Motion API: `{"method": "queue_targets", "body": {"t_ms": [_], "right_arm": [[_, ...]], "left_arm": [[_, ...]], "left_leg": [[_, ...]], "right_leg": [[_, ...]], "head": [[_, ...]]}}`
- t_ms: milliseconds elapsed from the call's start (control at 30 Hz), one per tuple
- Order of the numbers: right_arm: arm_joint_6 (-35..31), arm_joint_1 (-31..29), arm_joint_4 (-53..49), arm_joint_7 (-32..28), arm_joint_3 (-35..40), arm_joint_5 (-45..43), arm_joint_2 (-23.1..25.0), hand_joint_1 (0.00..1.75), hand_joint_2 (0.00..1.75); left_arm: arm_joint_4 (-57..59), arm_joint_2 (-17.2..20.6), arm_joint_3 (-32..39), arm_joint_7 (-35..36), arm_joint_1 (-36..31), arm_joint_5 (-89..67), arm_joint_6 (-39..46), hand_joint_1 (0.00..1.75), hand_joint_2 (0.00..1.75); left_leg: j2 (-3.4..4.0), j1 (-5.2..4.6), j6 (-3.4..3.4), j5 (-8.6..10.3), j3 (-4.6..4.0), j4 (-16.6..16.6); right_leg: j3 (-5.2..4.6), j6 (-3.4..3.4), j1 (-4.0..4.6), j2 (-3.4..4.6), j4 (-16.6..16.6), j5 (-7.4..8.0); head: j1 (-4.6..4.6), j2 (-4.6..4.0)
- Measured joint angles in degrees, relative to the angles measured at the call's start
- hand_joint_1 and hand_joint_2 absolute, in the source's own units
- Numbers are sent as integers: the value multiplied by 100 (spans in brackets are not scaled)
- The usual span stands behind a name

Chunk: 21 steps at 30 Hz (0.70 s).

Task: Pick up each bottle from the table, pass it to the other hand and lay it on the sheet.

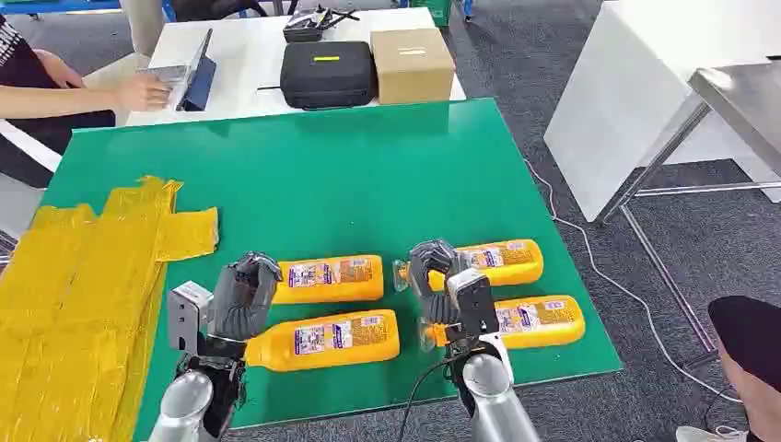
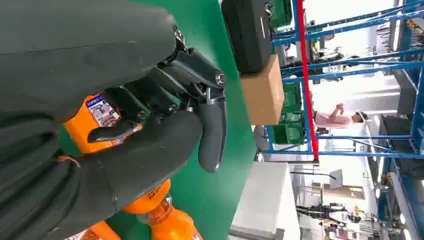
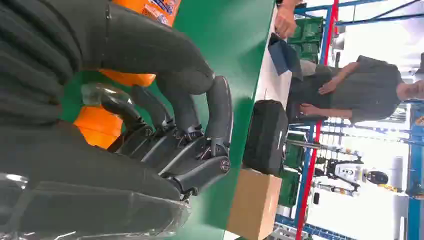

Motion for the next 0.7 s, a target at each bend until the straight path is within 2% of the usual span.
{"method": "queue_targets", "body": {"t_ms": [33, 67, 100, 133, 167, 467, 700], "right_arm": [[-145, 18, 0, -134, -2, 70, 0, 175, 175], [-594, 145, -97, -603, -7, 272, 20, 145, 175], [-1089, 359, -333, -1088, -11, 441, 50, 54, 175], [-1380, 587, -571, -1348, -11, 521, 52, 0, 175], [-1506, 731, -742, -1434, -15, 574, 42, 0, 175], [-1559, 920, -1331, -1182, 125, 829, 20, 0, 175], [-1729, 873, -1609, -664, 385, 1412, -127, 0, 175]], "left_arm": [[-10, 0, 2, -181, 20, -201, 229, 175, 175], [-149, 0, -2, -601, 167, -636, 689, 175, 175], [-414, 0, -2, -1082, 385, -1006, 1176, 164, 175], [-641, 13, -2, -1345, 594, -1166, 1441, 54, 175], [-795, 35, 9, -1421, 731, -1200, 1508, 0, 175], [-1012, 66, 55, -1451, 896, -1279, 1589, 0, 175], [-938, 66, 109, -1368, 880, -1248, 1609, 0, 175]], "left_leg": [[0, 0, 0, 0, 0, 0], [0, 0, 0, -1, 3, 0], [0, 0, 1, -4, 4, 0], [-1, 0, -9, -12, 1, 0], [-1, 1, -9, -13, -1, 0], [1, 4, -6, -17, 1, -2], [1, 4, -8, -15, 11, -2]], "right_leg": [[0, 0, 0, 0, 0, 0], [0, 0, 0, 0, 0, 0], [0, -2, 1, 0, 0, -5], [-1, -12, 5, 0, 0, -12], [-2, -12, 7, 0, 0, -13], [6, -15, 6, 0, -3, -13], [10, -16, 9, 0, -1, -12]], "head": [[2, 0], [4, 0], [0, 0], [0, 0], [0, 0], [0, 0], [2, 0]]}}
